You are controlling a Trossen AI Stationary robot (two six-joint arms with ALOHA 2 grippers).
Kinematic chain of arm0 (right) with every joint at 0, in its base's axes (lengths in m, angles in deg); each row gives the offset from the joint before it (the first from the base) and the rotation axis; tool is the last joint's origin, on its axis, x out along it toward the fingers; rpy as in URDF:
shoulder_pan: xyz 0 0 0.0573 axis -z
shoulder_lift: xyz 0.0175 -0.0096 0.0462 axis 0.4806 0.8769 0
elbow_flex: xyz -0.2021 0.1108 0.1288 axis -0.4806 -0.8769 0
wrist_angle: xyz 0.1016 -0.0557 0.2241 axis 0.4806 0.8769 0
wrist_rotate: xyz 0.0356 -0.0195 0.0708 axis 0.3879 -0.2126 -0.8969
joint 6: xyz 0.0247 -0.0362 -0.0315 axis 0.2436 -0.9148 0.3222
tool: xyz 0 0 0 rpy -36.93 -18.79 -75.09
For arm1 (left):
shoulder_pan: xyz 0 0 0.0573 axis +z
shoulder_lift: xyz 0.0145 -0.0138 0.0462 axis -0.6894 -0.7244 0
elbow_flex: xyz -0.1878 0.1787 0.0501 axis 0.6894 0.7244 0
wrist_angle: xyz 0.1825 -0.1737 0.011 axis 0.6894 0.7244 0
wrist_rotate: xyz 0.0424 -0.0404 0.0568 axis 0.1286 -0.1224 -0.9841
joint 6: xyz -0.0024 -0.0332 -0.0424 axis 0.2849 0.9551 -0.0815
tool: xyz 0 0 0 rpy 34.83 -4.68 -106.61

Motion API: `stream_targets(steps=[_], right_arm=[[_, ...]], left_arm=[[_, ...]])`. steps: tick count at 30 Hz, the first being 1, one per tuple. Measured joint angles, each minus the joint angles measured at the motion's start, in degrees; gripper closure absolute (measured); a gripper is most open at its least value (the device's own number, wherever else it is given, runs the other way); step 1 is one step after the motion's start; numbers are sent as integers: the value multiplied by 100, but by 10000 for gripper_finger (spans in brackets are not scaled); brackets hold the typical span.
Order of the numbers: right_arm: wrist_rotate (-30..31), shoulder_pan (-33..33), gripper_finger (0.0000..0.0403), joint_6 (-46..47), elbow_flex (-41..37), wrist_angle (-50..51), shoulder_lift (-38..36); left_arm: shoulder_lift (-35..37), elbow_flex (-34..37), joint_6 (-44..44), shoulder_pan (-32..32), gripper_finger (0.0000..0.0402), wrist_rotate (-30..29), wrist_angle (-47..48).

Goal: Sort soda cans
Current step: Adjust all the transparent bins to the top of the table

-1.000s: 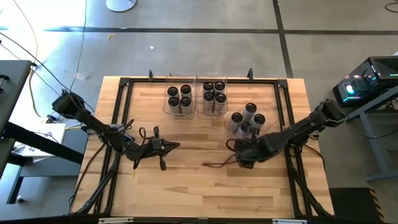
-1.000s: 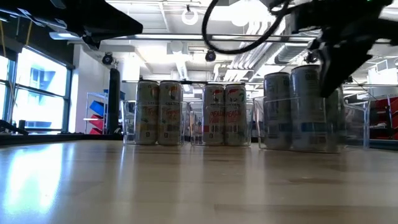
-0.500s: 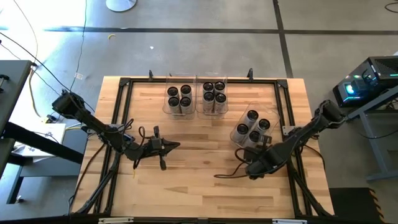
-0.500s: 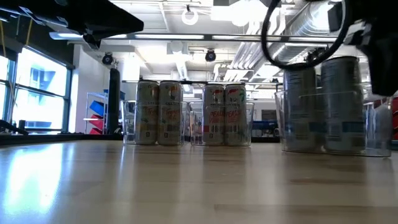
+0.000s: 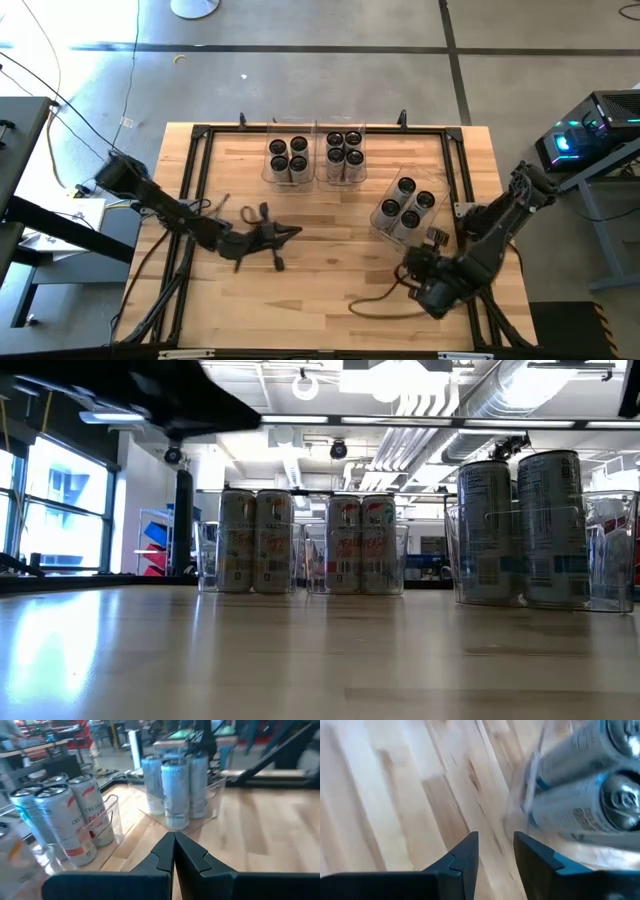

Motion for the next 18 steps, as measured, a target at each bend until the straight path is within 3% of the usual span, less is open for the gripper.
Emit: stream_targets(steps=[3,7,13,18], right_arm=[[413,-369,284,705,-121,-38,-1],[395,-849,284,1901,-429,-94,-1],[246,-1269,287,3565,-1070,-132,-1],[269,-1023,320,4989,-1801,187,-5]], left_arm=[[-858,-591,-57,255,401,6,27],[-1769,-1412,-343,724,401,129,242],[-2587,-2460,143,1739,401,2028,1378],[-3295,-2972,-155,2235,401,2476,1418]])
